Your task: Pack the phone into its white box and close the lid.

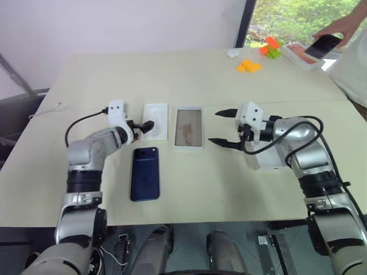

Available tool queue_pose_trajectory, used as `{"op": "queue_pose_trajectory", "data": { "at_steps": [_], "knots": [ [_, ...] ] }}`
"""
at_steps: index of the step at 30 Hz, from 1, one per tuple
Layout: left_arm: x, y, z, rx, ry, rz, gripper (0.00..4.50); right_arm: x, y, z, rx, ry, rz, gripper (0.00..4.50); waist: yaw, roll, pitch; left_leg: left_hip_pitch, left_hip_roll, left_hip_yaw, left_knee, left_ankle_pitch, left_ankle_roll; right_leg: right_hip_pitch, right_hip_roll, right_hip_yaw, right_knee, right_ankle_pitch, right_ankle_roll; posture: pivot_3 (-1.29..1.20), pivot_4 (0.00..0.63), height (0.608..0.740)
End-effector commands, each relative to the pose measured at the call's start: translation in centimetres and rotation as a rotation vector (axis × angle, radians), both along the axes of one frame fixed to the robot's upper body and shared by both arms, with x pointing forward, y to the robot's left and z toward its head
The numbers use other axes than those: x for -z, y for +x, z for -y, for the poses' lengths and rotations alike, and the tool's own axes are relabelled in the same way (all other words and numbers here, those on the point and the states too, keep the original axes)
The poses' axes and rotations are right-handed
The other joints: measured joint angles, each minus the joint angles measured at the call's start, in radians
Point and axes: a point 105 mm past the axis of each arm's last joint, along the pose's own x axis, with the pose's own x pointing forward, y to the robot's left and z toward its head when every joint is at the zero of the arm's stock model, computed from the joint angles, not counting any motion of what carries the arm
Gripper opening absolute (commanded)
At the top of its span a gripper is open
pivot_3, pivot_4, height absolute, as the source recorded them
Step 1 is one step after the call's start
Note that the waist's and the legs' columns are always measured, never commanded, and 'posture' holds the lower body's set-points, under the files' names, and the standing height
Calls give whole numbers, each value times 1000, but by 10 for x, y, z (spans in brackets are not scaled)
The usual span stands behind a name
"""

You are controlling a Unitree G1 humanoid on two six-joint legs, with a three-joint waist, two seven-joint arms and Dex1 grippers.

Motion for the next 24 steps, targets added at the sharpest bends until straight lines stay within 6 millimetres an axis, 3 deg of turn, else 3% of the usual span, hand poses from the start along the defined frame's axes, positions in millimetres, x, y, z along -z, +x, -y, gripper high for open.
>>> {"op": "queue_pose_trajectory", "data": {
  "at_steps": [1, 9, 12, 19, 24],
  "knots": [
    [-10, 9, -3, -37, 3, 33, 4473, -12, 1, 4, 12, 10, 48, 4500, -1, 0, 0, 0, 0, 0, 0, 0, 0, 0, 0, 0, 0, 0, 0, 0, 150, 740],
    [2, 13, 9, -43, -87, -22, 4473, -11, 1, 5, 17, 13, 61, 4500, 3, 0, 0, 0, 0, 0, 1, 1, -1, 1, 0, -1, 0, 1, 1, 0, 150, 740],
    [8, 13, 14, -45, -127, -54, 3606, -11, 1, 5, 15, 7, 72, 4500, 5, -1, 0, 0, 0, 0, 1, 1, -1, 2, 0, -1, 0, 2, 2, 0, 150, 740],
    [14, 10, 21, -32, -143, -91, 230, -16, 2, 4, 13, 17, 84, 4500, 6, -1, 0, 0, -1, 0, 1, 1, -1, 2, 0, -1, 0, 2, 2, 0, 150, 740],
    [6, 10, 19, -34, -201, -63, 71, -17, 1, 4, 14, 16, 92, 4500, 4, -1, -1, 0, 0, 0, 1, 1, -1, 2, 0, -1, 0, 2, 2, 0, 150, 740]
  ]
}}
